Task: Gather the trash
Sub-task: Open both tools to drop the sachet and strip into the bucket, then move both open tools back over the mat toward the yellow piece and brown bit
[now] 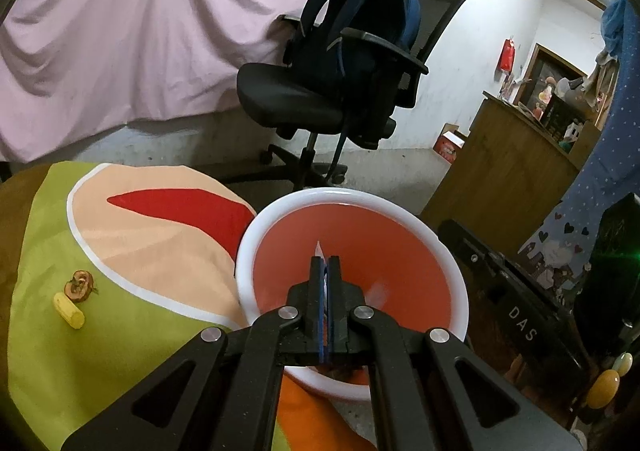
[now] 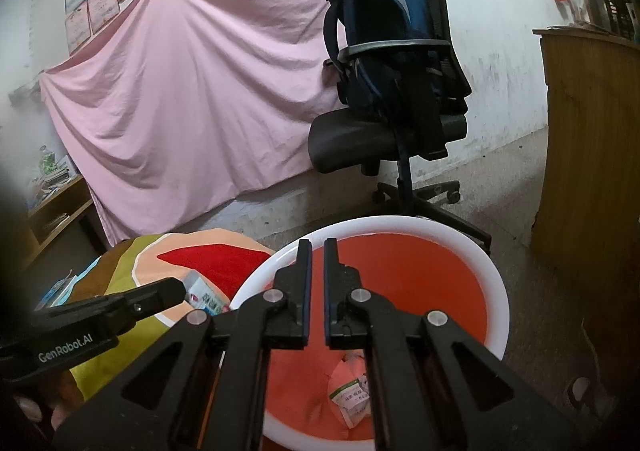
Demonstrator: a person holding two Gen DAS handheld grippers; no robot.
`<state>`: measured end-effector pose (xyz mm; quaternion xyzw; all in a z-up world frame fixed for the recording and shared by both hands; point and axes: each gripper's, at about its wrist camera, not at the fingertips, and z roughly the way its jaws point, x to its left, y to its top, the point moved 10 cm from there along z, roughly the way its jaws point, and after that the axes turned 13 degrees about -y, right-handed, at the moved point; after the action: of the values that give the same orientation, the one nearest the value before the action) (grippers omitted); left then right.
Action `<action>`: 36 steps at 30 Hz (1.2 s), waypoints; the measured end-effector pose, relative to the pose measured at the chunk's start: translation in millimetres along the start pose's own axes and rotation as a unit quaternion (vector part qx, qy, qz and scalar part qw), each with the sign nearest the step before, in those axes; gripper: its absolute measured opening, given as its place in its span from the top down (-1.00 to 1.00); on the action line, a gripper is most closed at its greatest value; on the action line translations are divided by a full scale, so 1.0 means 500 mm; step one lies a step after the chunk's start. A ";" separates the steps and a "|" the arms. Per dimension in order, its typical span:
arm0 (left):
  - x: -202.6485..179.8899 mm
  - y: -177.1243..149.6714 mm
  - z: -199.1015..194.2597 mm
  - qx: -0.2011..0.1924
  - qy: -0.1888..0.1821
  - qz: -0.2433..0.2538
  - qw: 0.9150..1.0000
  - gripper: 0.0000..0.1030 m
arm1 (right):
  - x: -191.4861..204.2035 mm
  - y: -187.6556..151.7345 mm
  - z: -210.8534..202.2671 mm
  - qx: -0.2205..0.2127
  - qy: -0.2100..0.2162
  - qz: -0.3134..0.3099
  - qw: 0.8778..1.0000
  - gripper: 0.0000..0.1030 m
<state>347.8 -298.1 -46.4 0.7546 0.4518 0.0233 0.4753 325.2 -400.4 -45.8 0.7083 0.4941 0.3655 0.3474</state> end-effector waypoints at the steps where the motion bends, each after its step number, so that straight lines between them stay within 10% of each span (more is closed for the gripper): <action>1: 0.001 -0.001 0.000 0.001 0.000 0.000 1.000 1.00 | 0.001 -0.001 0.000 0.001 0.000 -0.001 1.000 0.33; 9: 0.009 0.000 -0.007 -0.004 0.004 -0.003 1.000 0.98 | 0.005 -0.004 0.001 0.001 0.002 -0.003 1.000 0.12; 14: 0.020 0.005 -0.030 -0.020 0.010 -0.004 1.000 0.48 | 0.008 0.000 -0.001 -0.007 0.005 -0.001 1.000 -0.14; 27: 0.069 0.025 -0.167 -0.109 0.076 0.002 0.991 0.18 | 0.050 0.051 -0.058 -0.080 0.041 0.012 0.996 -0.80; 33: 0.097 0.034 -0.260 -0.168 0.113 0.010 0.979 -0.21 | 0.088 0.077 -0.107 -0.131 0.066 0.013 0.989 -1.00; 36: 0.118 0.032 -0.312 -0.200 0.135 0.010 0.970 -0.73 | 0.110 0.081 -0.121 -0.148 0.074 0.011 0.986 -1.00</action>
<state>320.7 -150.4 27.5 0.6388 0.4903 0.2197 0.5507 304.5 -351.0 28.4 0.6254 0.4512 0.4895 0.4070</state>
